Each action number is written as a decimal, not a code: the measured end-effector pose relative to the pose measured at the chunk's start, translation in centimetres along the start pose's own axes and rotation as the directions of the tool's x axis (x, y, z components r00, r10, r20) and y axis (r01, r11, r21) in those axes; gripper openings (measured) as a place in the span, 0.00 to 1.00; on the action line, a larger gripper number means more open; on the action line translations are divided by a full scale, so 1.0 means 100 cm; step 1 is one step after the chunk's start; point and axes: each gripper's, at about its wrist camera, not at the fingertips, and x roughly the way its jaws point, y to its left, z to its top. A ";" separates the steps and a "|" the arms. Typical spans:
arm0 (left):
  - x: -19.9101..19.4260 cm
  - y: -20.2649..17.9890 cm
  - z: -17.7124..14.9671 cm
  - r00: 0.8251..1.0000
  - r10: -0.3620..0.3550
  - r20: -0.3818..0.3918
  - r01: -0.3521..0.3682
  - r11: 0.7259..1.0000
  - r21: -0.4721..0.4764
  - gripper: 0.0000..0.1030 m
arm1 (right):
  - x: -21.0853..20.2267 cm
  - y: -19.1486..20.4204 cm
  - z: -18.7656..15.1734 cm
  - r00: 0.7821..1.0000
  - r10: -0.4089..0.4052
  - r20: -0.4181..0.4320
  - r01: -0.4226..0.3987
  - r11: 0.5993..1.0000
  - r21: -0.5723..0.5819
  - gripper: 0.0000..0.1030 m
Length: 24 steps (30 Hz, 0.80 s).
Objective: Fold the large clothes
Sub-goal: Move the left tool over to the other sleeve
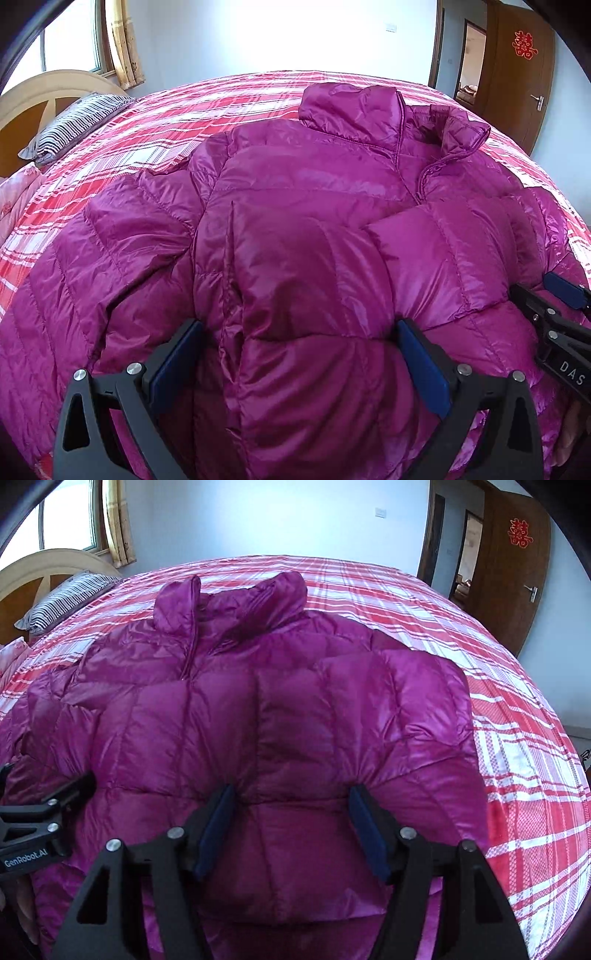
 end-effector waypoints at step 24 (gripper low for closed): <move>-0.136 0.116 -0.035 0.996 0.023 0.090 -0.015 0.996 -0.088 0.99 | -0.007 -0.001 -0.004 1.000 0.011 0.005 -0.011 1.000 -0.008 0.74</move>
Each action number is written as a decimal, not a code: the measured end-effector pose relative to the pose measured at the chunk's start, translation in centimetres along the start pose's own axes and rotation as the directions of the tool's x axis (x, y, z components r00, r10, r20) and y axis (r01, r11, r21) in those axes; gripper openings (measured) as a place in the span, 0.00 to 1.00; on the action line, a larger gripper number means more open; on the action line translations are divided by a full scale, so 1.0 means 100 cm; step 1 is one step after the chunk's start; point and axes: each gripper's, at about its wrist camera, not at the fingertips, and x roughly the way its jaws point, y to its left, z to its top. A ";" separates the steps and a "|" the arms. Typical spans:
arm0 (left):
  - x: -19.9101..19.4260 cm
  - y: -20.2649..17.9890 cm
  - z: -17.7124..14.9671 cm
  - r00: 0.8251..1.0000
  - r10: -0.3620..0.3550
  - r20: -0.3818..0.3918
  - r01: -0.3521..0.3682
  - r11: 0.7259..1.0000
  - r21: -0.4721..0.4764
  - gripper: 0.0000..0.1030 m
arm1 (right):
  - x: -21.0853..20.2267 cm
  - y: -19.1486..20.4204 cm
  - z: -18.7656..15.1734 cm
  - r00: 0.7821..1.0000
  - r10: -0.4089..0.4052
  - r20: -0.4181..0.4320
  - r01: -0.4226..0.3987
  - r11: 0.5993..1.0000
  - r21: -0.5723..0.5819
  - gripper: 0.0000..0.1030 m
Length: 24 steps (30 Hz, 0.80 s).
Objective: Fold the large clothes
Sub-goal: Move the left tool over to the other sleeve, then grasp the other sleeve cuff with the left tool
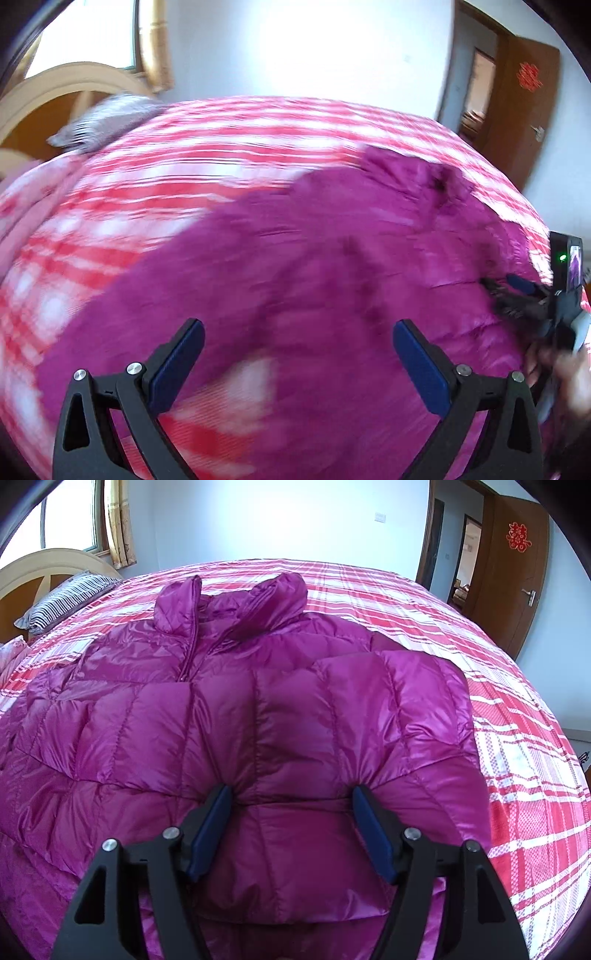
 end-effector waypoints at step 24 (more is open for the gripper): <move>-0.011 0.200 -0.084 0.986 0.165 -0.029 -0.164 0.913 -0.373 0.17 | -0.138 0.080 -0.059 0.961 0.193 0.198 -0.149 0.965 -0.216 0.95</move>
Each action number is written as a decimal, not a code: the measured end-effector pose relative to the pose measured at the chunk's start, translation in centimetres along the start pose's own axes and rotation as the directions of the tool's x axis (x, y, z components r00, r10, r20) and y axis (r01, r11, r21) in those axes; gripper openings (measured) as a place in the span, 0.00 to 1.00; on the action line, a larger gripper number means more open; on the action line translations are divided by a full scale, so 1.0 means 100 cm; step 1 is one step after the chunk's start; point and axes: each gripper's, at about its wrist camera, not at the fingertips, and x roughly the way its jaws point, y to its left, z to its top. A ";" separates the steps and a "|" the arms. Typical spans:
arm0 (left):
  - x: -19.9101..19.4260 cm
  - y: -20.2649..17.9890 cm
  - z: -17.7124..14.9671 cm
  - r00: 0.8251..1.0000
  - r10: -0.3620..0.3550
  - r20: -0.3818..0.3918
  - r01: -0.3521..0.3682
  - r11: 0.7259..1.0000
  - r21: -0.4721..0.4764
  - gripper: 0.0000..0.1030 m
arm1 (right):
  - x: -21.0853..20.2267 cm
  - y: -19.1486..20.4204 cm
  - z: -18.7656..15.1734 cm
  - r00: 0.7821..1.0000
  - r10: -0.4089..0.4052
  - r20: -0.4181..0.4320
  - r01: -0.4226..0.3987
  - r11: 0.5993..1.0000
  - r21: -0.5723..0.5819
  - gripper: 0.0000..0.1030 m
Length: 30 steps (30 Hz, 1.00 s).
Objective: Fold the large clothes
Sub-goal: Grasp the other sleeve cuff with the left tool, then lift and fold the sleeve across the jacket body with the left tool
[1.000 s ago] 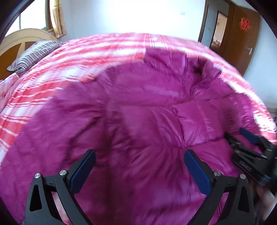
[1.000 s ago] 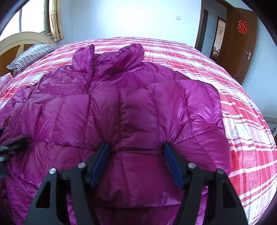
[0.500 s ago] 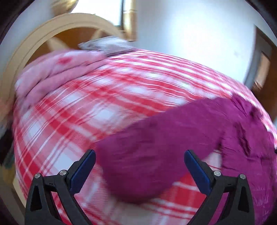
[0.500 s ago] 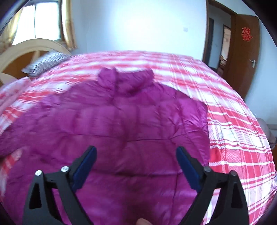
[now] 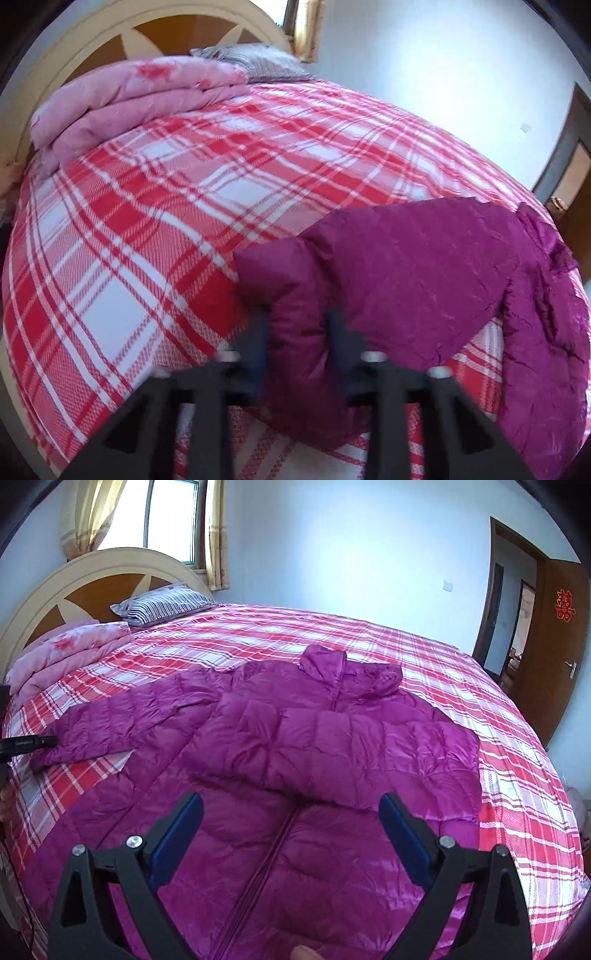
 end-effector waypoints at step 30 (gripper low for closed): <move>-0.145 -0.297 0.052 0.863 -0.455 0.218 0.328 0.835 0.442 0.10 | -0.054 -0.116 -0.029 0.992 -0.098 0.082 0.065 0.938 0.340 0.97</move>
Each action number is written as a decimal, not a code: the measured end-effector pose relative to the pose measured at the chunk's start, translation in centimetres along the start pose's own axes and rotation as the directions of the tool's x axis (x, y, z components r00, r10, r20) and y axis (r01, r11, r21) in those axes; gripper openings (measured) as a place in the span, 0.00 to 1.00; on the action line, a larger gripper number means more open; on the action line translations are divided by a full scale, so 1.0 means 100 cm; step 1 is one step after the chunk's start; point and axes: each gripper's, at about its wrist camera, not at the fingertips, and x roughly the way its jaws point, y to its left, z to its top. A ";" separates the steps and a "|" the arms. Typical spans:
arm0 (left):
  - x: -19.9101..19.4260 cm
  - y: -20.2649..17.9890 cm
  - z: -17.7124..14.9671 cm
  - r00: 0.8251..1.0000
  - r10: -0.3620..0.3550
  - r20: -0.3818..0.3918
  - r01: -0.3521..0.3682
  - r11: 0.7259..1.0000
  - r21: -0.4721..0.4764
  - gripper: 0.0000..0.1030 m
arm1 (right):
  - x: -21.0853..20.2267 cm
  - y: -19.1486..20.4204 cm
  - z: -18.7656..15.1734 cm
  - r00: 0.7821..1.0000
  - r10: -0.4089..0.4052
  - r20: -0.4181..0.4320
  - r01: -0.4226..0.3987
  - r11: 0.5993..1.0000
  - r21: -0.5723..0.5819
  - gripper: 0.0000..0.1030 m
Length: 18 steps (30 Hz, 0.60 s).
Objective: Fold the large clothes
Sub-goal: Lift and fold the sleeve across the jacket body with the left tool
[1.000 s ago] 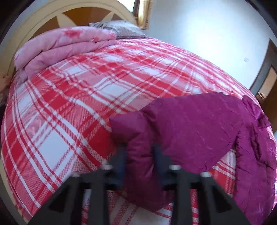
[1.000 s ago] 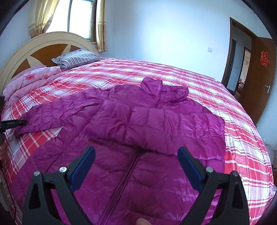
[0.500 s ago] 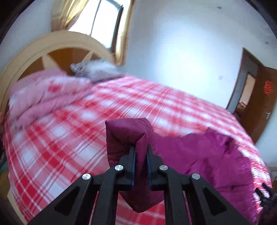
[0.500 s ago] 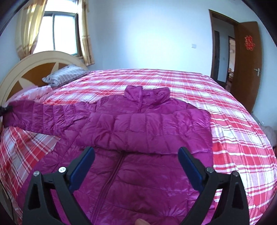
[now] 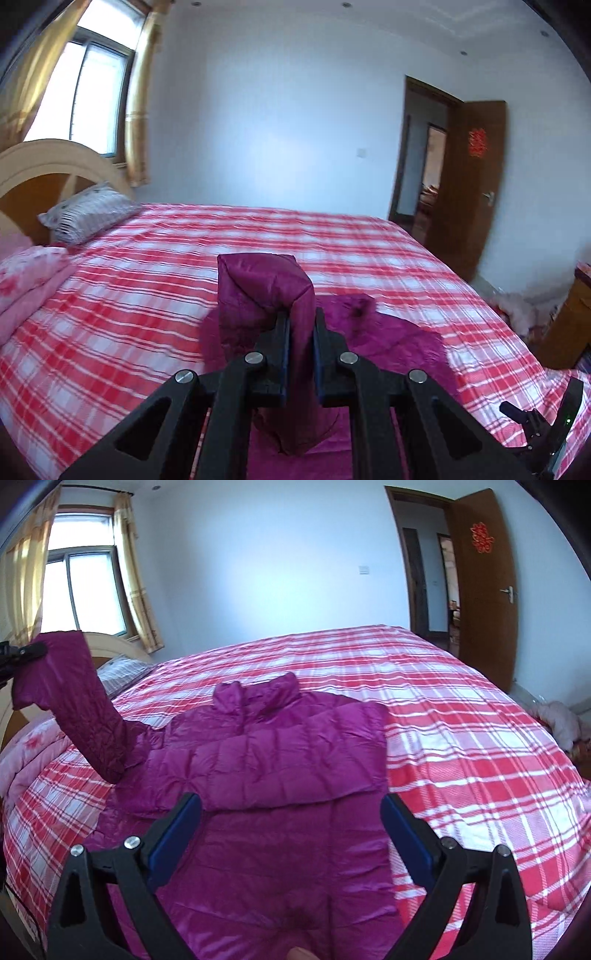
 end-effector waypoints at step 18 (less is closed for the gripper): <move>0.034 -0.137 -0.053 0.997 -0.057 -0.056 0.071 0.957 0.280 0.76 | 0.007 -0.048 -0.031 0.995 -0.063 -0.071 0.072 0.990 0.124 0.97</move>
